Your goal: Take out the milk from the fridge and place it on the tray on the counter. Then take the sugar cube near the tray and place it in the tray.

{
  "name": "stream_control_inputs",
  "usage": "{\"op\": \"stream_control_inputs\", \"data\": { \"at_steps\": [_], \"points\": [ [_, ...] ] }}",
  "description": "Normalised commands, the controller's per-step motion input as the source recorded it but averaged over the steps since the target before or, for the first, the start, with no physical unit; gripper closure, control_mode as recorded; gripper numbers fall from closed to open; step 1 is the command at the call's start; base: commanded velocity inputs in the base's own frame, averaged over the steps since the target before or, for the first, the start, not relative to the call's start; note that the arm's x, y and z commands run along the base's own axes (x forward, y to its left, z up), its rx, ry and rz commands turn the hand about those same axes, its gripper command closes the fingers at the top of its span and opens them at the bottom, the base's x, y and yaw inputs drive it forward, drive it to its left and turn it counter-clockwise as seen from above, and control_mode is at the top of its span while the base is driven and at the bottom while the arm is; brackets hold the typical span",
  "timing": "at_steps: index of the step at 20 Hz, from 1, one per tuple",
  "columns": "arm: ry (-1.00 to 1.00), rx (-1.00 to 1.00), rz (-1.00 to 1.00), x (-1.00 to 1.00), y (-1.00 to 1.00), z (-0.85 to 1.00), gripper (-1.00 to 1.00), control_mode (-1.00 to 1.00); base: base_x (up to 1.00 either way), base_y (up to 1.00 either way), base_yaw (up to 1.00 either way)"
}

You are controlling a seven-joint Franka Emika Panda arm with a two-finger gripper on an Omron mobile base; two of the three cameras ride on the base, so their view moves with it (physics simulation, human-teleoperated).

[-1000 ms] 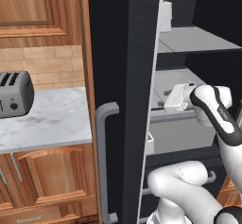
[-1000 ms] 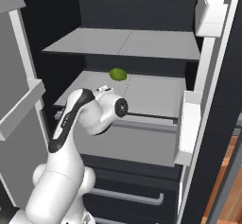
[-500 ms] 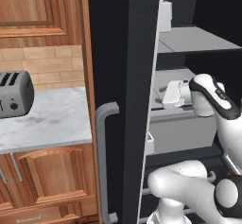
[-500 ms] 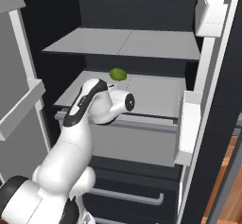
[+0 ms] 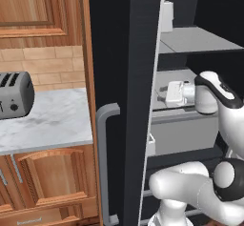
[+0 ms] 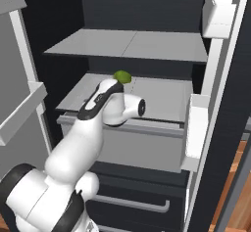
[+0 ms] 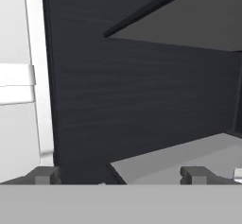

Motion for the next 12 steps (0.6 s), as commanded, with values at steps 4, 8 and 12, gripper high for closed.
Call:
{"op": "stream_control_inputs", "data": {
  "at_steps": [4, 8, 12],
  "points": [
    [0.01, 0.11, 0.02, 0.19, -0.13, 0.0, -1.0, -1.0, 0.0, 0.0, 0.0],
    [0.02, 0.09, 0.02, 0.08, -0.24, 0.0, -1.0, -1.0, 0.0, 0.0, 0.0],
    [0.0, 0.04, 0.0, 0.07, -0.19, -0.02, -1.0, -1.0, 0.0, 0.0, 0.0]
  ]
}}
